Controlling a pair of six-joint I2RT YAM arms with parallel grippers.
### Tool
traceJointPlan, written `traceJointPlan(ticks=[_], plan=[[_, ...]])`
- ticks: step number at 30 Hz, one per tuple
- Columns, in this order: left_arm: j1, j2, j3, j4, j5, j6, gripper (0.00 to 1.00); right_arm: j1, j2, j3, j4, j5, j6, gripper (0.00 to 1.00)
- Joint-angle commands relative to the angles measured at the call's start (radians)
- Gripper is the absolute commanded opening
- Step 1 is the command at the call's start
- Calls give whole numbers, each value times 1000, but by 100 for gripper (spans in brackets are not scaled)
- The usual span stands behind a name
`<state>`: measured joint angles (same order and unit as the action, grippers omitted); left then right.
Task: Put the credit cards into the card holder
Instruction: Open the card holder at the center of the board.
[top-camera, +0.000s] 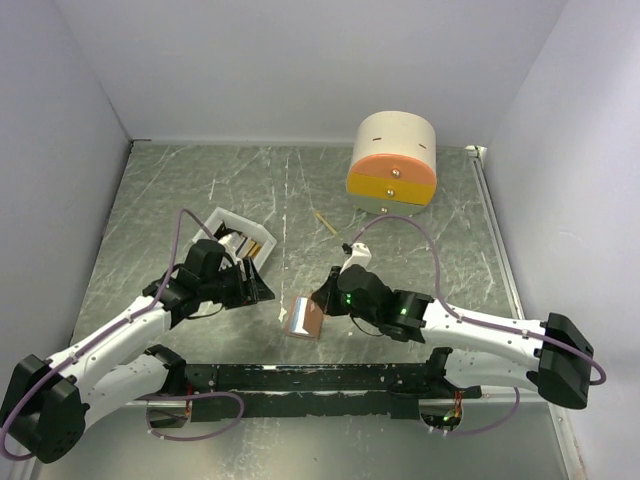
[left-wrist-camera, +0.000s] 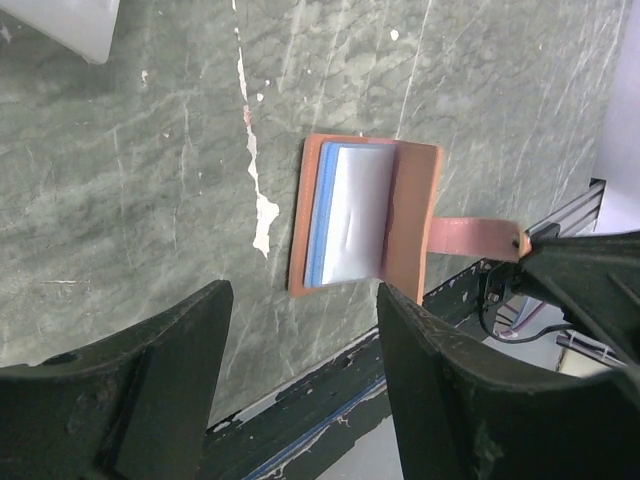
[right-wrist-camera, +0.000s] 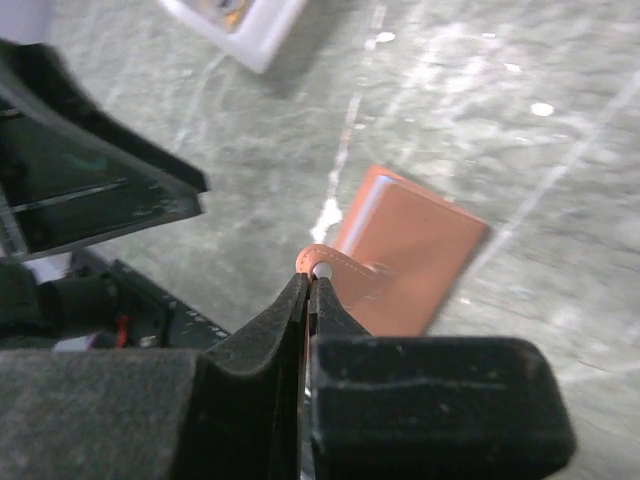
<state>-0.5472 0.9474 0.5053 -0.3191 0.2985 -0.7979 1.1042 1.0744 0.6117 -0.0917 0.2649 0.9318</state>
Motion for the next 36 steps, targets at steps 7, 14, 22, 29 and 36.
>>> traceJointPlan(ticks=[7, 14, 22, 29, 36], plan=[[-20, 57, -33, 145, 96, -30, 67, -85, -48, -79, -324, 157, 28, 0], [-65, 139, -29, 218, 94, -55, 64, -98, -67, -130, -384, 167, 103, 0], [-114, 235, -34, 286, 55, -70, 62, -119, -40, -144, -411, 186, 145, 0], [-152, 300, -31, 358, 42, -90, 59, -120, -26, -155, -394, 182, 158, 0], [-188, 400, -4, 477, 76, -103, 69, -121, -59, -165, -370, 169, 150, 0]])
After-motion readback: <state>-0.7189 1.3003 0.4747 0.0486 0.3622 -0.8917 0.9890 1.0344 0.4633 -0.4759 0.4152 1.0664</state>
